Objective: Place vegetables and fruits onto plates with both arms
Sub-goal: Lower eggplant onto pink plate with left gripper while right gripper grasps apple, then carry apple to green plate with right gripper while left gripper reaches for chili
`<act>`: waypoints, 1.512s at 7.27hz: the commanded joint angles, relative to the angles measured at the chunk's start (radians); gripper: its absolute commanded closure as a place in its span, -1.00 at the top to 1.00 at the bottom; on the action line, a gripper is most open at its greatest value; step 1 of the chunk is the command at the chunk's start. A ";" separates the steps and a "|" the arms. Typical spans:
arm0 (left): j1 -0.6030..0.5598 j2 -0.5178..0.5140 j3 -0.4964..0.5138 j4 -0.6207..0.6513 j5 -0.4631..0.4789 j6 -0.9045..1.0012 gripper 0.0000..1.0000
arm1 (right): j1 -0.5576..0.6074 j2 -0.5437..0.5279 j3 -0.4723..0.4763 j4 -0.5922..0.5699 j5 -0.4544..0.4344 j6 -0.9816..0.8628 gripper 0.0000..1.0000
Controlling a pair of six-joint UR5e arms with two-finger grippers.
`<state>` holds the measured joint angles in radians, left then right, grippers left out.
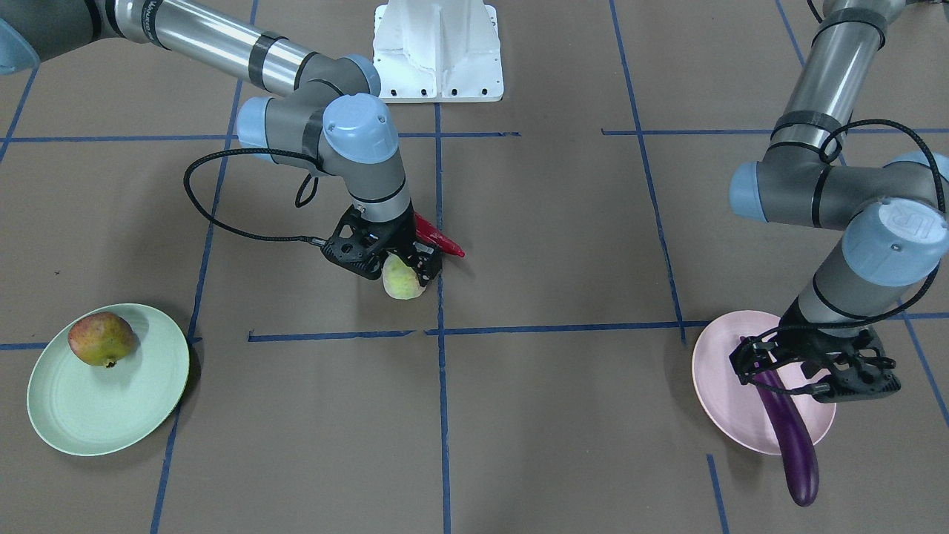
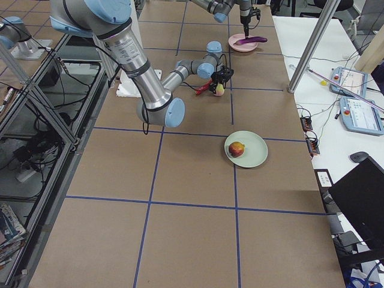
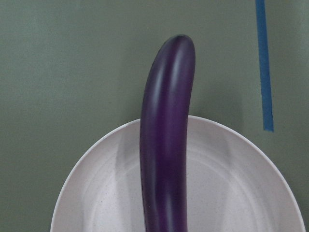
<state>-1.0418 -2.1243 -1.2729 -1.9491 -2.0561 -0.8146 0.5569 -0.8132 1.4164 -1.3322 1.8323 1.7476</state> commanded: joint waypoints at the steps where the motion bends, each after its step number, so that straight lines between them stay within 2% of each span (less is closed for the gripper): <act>1: 0.078 0.004 -0.142 0.001 -0.122 -0.235 1.00 | 0.024 -0.038 0.065 -0.002 0.014 -0.010 -1.00; 2: 0.168 0.003 -0.234 0.003 -0.113 -0.446 1.00 | 0.082 -0.114 0.141 -0.007 0.031 -0.081 -1.00; 3: 0.263 -0.006 -0.297 0.003 -0.034 -0.671 1.00 | 0.154 -0.185 0.163 -0.002 0.063 -0.202 -1.00; 4: 0.376 -0.016 -0.363 0.009 0.073 -0.792 1.00 | 0.238 -0.228 0.164 -0.002 0.088 -0.356 -1.00; 6: 0.454 -0.098 -0.369 0.013 0.085 -0.975 1.00 | 0.374 -0.296 0.139 -0.010 0.102 -0.578 -1.00; 8: 0.525 -0.166 -0.318 0.035 0.091 -1.138 1.00 | 0.451 -0.297 0.032 -0.002 0.100 -0.742 -0.98; 9: 0.566 -0.192 -0.297 0.044 0.143 -1.144 1.00 | 0.468 -0.297 0.004 -0.001 0.100 -0.772 -0.97; 10: 0.633 -0.242 -0.257 0.109 0.266 -1.144 1.00 | 0.471 -0.297 -0.013 -0.001 0.100 -0.780 -0.94; 11: 0.644 -0.262 -0.231 0.119 0.284 -1.144 1.00 | 0.469 -0.296 -0.026 -0.001 0.100 -0.786 -0.69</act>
<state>-0.4347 -2.3499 -1.5407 -1.8608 -1.8327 -1.9540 1.0223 -1.1100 1.4125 -1.3335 1.9329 0.9776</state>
